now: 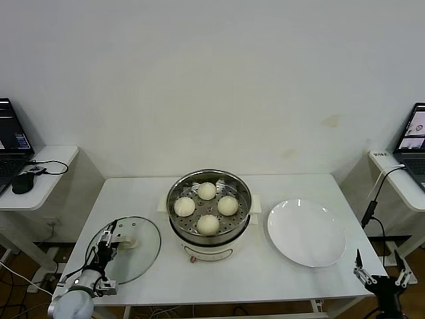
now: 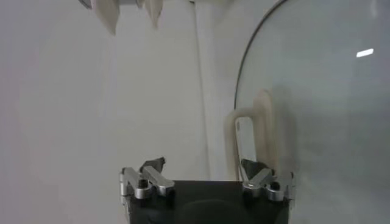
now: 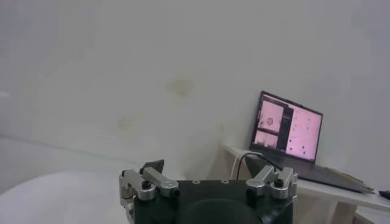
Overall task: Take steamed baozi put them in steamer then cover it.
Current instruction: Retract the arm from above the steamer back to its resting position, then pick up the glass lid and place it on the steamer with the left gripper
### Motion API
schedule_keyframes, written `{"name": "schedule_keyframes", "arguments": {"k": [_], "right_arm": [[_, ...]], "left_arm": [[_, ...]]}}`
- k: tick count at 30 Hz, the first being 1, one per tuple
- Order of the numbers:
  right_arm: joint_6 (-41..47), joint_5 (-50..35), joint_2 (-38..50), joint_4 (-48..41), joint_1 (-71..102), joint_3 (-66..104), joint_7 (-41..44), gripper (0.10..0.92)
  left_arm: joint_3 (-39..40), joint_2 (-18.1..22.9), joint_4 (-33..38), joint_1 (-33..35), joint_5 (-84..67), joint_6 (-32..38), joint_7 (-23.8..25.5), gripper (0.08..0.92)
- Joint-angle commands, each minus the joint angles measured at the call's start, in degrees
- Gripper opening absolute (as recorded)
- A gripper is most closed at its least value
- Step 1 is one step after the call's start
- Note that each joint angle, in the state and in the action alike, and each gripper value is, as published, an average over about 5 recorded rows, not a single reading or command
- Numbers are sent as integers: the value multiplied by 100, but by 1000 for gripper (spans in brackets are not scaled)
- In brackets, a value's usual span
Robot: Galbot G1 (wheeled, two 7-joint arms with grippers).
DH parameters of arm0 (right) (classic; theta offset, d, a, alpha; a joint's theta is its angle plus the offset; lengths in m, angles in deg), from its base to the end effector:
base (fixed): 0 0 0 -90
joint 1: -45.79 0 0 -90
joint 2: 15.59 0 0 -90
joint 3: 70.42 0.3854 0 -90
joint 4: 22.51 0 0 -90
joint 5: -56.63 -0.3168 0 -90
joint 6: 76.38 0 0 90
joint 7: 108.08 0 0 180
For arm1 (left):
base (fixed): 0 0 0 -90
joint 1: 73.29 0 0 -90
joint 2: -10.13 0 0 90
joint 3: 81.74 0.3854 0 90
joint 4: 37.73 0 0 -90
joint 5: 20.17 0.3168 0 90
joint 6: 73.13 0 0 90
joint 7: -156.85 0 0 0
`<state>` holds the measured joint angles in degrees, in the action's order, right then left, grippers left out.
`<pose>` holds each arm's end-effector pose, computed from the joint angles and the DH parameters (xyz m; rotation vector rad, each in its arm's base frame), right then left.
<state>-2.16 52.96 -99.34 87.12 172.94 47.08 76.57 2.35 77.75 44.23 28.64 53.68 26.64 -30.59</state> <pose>0.0525 -0.1673 -0.3689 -0.4042 -3.0752 0.4809 0.2257 0.1935 -0.4412 -0.2437 -2.0480 -2.2342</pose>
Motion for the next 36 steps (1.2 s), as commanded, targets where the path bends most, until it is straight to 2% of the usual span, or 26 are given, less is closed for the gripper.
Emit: {"name": "schedule_keyframes", "arguments": {"k": [1,9,18,25,31,36], "right_arm": [[12,-11,2,-10,11,-22,4,823],[39,0,54,13,23,-13,18,823],[13,186,105,26,4,-111,39,823],[-82,526,127,41,29,-203,39,823],[-107,548,195,-23,7,-402,57,823],[-149,635,179,-94,-3,-625,70,823]], "left_arm": [[26,18,-162,-104,6,5,7,642],[58,145,-277,-111,-86,-10,-165,409],[-54,151,416,195,-407,-314,-546,163],[-396,-109,1562,850,-601,-803,-480,140],[-602,-489,2532,1165,-1072,-1277,143,140],[-417,-781,3242,1120,-1521,-1694,581,140]]}}
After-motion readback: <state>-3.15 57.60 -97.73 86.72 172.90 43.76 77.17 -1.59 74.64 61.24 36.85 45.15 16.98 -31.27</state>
